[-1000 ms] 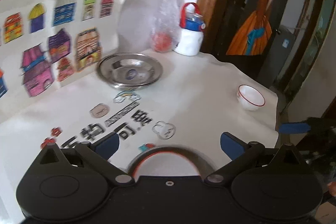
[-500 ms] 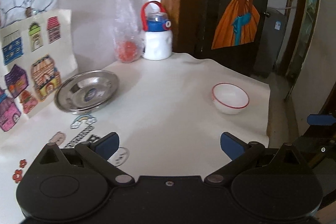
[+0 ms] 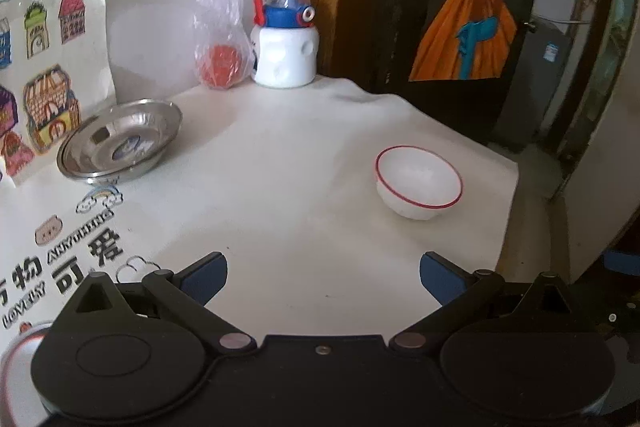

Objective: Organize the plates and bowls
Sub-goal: 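Move both tools to the second white red-rimmed bowl, then close both grippers on the second white bowl rim and lift it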

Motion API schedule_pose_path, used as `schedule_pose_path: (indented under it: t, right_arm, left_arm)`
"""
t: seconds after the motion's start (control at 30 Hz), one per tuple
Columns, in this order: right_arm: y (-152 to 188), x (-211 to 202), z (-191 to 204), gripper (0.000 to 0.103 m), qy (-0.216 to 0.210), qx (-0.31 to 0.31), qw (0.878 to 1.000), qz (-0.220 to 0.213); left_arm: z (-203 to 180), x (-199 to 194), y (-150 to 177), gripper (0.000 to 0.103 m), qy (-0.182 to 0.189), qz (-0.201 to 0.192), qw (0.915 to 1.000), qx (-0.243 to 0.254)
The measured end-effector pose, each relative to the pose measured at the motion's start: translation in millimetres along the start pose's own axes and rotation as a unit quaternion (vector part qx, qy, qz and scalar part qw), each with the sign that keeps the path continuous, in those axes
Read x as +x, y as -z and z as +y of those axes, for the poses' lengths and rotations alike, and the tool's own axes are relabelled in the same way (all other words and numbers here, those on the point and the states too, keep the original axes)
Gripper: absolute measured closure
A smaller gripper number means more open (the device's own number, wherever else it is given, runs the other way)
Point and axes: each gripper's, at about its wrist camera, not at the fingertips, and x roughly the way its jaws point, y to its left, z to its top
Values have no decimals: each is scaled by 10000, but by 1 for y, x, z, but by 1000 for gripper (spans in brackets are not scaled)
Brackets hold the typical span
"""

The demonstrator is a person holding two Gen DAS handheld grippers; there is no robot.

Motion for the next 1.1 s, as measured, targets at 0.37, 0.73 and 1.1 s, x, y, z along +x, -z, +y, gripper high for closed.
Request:
schedule_pose_path:
  t: [0.37, 0.73, 1.1]
  right_arm:
    - [-30, 51, -16, 0, 130, 573, 9965, -602]
    - [-50, 115, -7, 23, -73, 461, 9978, -474]
    - [-50, 134, -2, 63, -279, 672, 9969, -302]
  left_arm:
    - [-15, 37, -12, 1, -599, -484, 9945, -704]
    - [-16, 80, -24, 1, -418, -527, 9908, -1176]
    - [-16, 95, -20, 29, -33, -480, 9898, -1344]
